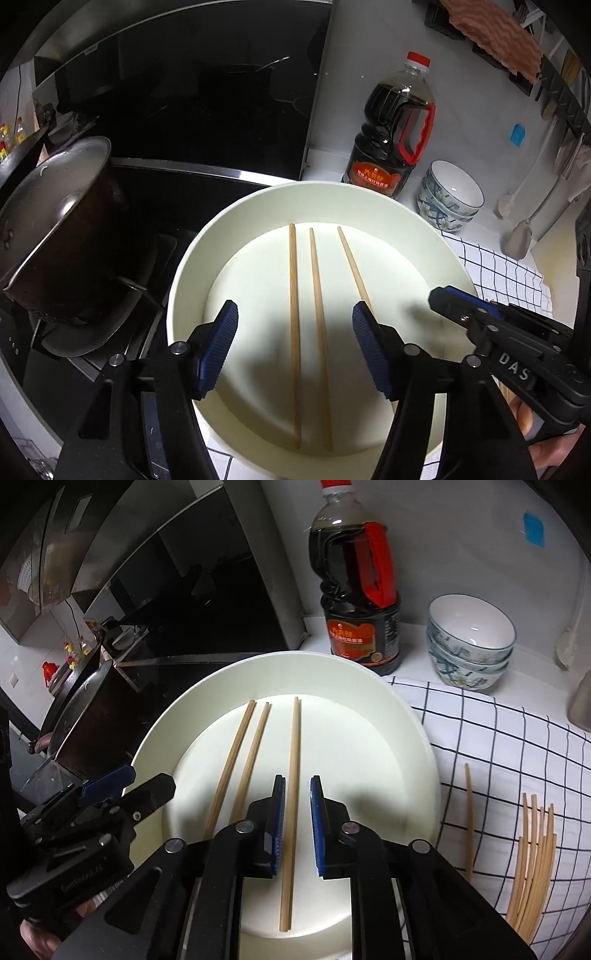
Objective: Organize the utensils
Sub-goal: 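Open the left gripper over the dish while the right releases its chopstick beside it, then move both open grippers back to the remaining chopstick bundle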
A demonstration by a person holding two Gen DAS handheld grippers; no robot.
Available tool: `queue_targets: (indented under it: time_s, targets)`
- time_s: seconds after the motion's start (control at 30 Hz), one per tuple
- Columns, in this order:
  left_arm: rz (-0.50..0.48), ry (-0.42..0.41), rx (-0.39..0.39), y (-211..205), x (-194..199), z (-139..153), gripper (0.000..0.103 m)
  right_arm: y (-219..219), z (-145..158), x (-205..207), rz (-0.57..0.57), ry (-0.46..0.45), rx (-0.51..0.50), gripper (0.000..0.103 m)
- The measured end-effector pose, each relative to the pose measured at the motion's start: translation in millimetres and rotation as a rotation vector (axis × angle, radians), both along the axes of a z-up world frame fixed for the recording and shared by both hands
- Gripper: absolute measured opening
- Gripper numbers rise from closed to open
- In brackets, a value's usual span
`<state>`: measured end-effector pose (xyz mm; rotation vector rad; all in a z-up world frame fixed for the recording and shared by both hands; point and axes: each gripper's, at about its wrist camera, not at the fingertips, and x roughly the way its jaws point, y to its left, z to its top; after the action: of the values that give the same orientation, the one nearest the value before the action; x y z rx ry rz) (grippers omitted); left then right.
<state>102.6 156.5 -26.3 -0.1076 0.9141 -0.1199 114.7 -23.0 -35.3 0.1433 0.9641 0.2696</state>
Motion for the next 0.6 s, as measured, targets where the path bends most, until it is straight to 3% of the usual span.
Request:
queue_targets:
  time_s: [0.37, 0.47, 0.6]
  targets:
    - [0.007, -0.028, -0.013, -12.0, -24.5, 17.1, 0.081, -27.6, 12.1, -52.1, -0.040, -0.047, 0.001, 0.044]
    - [-0.004, -0.033, -0.017, -26.0, -33.7, 22.9, 0.089, -44.2, 12.6, -72.9, -0.070, -0.051, -0.010, 0.045]
    - [-0.042, -0.034, -0.032, -51.4, -47.5, 27.3, 0.090, -76.1, 14.3, -102.9, -0.127, -0.060, -0.031, 0.048]
